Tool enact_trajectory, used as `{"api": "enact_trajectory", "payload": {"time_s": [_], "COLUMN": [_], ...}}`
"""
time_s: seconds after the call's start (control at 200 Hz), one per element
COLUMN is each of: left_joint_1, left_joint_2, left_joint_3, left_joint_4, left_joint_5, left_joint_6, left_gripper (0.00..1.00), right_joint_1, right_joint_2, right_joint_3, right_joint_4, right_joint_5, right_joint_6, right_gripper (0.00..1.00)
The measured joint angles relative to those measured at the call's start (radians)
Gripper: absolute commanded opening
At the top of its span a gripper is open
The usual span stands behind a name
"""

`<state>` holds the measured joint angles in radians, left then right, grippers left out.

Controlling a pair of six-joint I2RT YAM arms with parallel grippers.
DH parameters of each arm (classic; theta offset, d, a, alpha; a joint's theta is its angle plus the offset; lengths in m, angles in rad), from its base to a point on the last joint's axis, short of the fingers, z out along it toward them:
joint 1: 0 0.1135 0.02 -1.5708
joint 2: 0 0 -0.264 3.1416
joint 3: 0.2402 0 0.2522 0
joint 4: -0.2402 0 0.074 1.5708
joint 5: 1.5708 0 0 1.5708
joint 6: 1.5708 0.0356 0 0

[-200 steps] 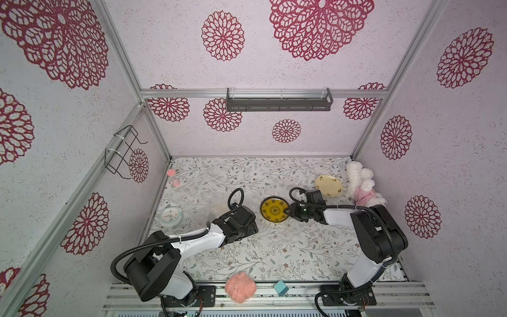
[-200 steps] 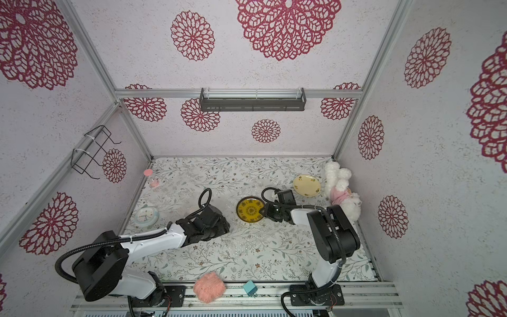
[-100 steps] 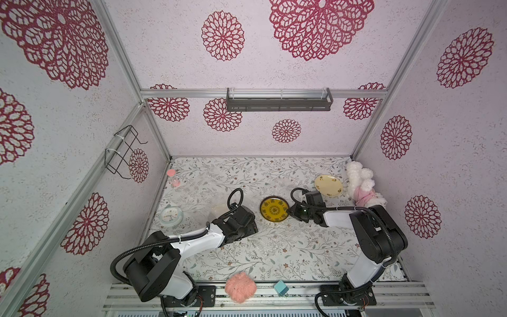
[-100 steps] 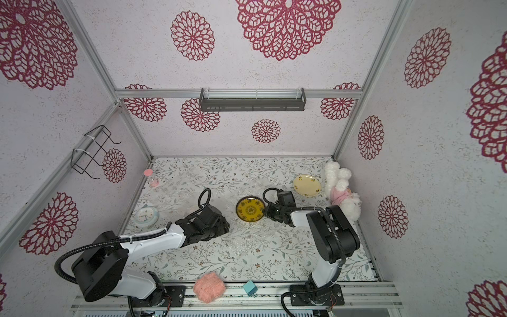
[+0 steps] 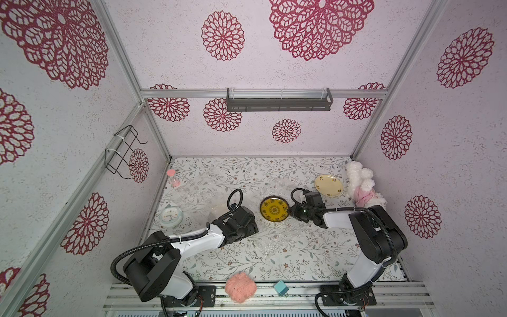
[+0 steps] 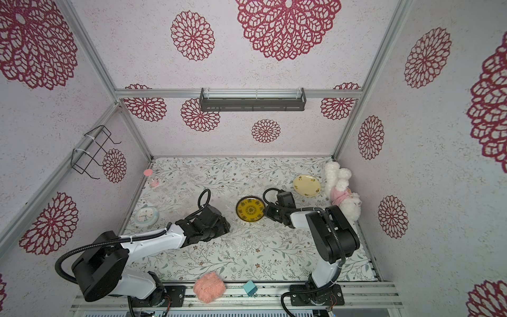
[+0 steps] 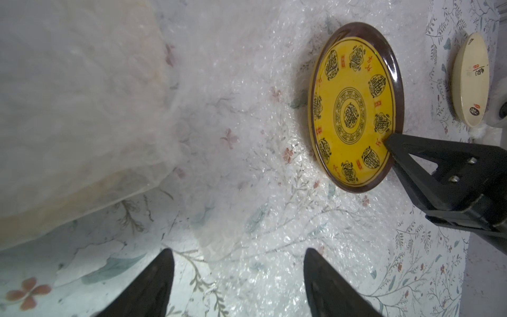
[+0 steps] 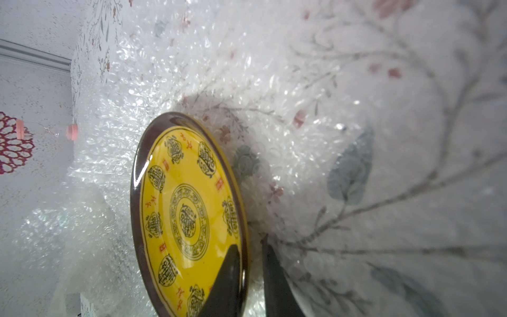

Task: Unpack dinner plates from bubble wrap
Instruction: Pick up the plate from the bubble wrap, then place the plate on the plate.

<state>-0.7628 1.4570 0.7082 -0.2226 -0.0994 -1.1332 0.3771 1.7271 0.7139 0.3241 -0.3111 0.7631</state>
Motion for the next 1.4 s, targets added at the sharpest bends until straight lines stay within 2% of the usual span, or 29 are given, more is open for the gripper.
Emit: {"api": "enact_trajectory", "payload": {"time_s": [0.265, 0.666, 1.081, 1.401], "left_joint_1": [0.0, 0.0, 0.0, 0.002], "left_joint_2": [0.0, -0.021, -0.018, -0.017], "left_joint_3": [0.0, -0.005, -0.004, -0.002], "left_joint_4": [0.0, -0.005, -0.016, -0.015], "left_joint_5": [0.002, 0.0, 0.0, 0.0], "left_joint_6": [0.0, -0.007, -0.004, 0.015], "left_gripper": [0.78, 0.83, 0.84, 0.85], "right_joint_1": [0.0, -0.044, -0.233, -0.394], "right_joint_2": [-0.009, -0.139, -0.279, -0.293], "right_joint_3": [-0.001, -0.007, -0.058, -0.068], "right_joint_4": [0.003, -0.042, -0.105, -0.097], "right_joint_5": [0.006, 0.016, -0.03, -0.06], "right_joint_6": [0.017, 0.025, 0.035, 0.091], "right_gripper": [0.0, 0.0, 0.0, 0.0]}}
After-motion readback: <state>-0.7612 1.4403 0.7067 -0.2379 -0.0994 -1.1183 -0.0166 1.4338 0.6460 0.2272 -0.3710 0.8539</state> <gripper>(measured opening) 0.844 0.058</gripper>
